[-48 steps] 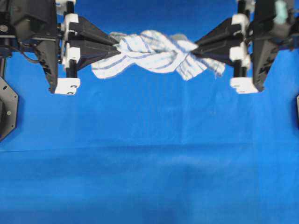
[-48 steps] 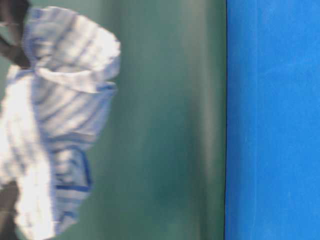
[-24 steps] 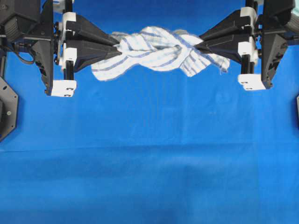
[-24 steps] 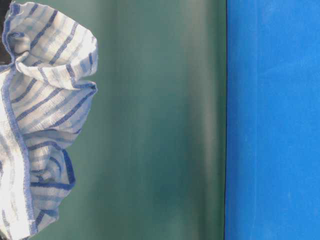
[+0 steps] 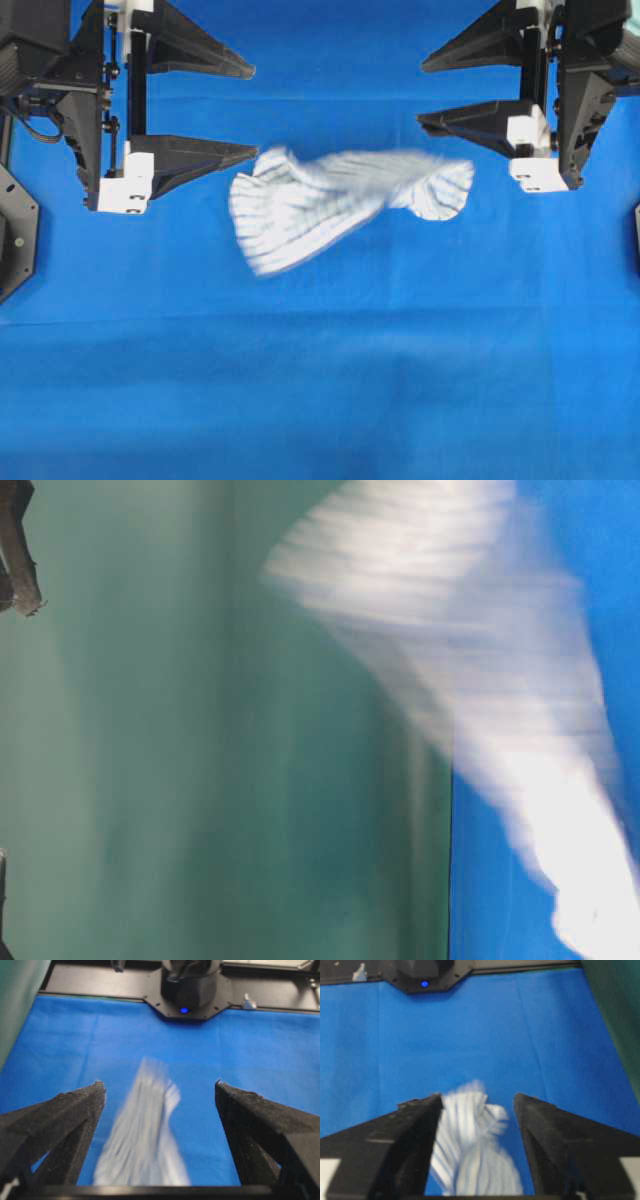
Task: Lift the towel with both arms.
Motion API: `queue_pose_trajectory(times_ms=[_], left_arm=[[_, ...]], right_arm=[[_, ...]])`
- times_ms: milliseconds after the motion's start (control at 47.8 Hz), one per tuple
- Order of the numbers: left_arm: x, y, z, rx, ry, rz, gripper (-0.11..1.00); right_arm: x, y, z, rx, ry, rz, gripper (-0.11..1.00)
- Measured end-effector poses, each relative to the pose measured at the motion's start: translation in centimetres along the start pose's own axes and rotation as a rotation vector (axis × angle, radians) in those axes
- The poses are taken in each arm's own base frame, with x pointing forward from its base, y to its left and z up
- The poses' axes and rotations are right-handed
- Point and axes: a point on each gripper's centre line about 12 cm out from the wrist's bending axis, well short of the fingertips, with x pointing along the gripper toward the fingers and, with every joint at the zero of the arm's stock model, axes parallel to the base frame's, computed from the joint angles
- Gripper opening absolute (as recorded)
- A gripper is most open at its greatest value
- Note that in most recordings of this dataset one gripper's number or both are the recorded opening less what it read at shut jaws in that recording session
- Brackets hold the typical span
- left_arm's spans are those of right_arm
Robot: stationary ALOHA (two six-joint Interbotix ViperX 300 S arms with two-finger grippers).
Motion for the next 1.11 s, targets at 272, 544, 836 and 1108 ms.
queue_pose_trajectory(times_ms=[272, 544, 836, 1108], left_arm=[[0.2, -0.5, -2.7, -0.005, 0.065, -0.015, 0.90], [2.4, -1.7, -9.1, -0.003, 0.249, -0.050, 0.90], [4.3, -3.1, -16.0, 0.013, 0.430, -0.085, 0.90], [5.0, -4.4, -22.0, 0.035, 0.542, -0.119, 0.90]], right_arm=[[1.1, 0.1, -2.8, 0.010, 0.069, 0.001, 0.61], [4.3, 2.0, -8.6, -0.004, 0.203, 0.055, 0.61], [9.2, 3.5, -14.1, -0.019, 0.321, 0.085, 0.61], [13.5, 3.8, -19.4, -0.019, 0.429, 0.081, 0.61]])
